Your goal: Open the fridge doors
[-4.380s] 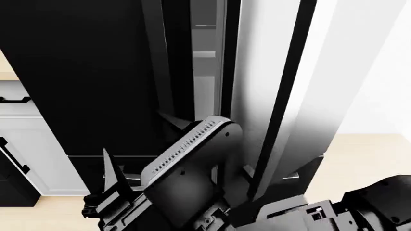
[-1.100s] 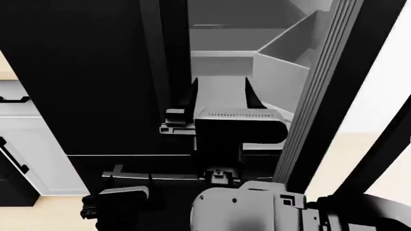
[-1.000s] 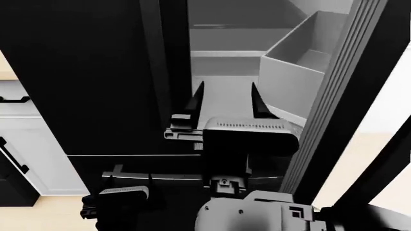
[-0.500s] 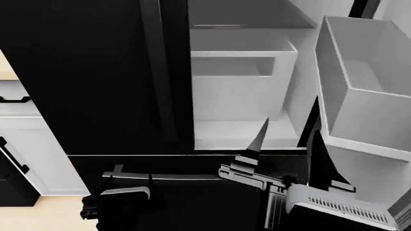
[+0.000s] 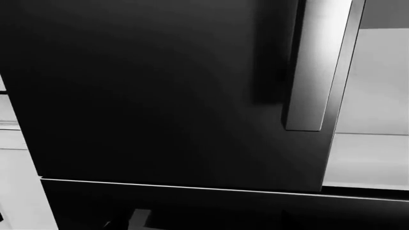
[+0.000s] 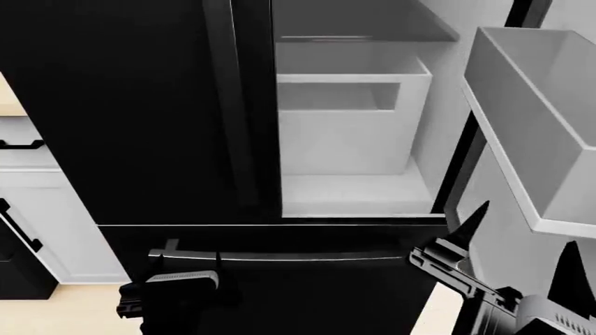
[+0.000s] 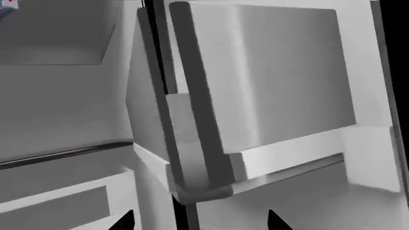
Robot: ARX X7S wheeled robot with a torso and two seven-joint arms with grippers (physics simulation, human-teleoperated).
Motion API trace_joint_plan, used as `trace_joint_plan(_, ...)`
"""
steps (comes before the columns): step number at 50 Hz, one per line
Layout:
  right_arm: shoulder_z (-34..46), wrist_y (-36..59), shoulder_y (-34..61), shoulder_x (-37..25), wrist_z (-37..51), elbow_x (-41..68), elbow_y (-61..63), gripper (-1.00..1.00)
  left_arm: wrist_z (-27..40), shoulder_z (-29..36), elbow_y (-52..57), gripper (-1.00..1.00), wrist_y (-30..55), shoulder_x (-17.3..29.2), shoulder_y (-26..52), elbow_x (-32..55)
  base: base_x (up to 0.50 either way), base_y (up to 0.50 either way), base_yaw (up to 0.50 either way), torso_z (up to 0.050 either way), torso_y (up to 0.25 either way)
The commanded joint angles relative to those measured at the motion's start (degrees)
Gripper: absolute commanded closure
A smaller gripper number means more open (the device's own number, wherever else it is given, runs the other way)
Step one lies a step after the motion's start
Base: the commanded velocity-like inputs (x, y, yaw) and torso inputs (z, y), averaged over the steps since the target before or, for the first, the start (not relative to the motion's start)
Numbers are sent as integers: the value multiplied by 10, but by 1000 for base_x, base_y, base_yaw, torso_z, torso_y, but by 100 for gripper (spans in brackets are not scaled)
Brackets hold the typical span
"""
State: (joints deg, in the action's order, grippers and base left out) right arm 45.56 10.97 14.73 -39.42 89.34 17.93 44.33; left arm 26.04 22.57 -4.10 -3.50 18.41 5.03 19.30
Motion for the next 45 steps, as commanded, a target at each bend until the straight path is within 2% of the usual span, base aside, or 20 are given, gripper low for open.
trace_joint_plan(1,-80,-26,-58,-4,-14,-10,6,-100,-22,-10,4,-100,-3,-10,-3,-5,0,0,0,0,0)
trace_joint_plan(14,-116,-56,-98,1,-31,-13,-1,-100,-19,-8,7,-100,-1,-8,-4,-4,0,0,0,0,0)
trace_joint_plan(25,-202,-142,-174,-19,-15,8,-17,-100,-19,-6,2,-100,-5,-9,-3,-5,0,0,0,0,0)
trace_joint_plan(34,-269,-168,-226,-17,-14,13,-11,-100,-16,-4,5,-100,-2,-8,-2,-5,0,0,0,0,0)
trace_joint_plan(45,-315,-191,-256,-9,-30,33,-26,-100,-13,-3,10,-100,2,-6,-2,-3,0,0,0,0,0)
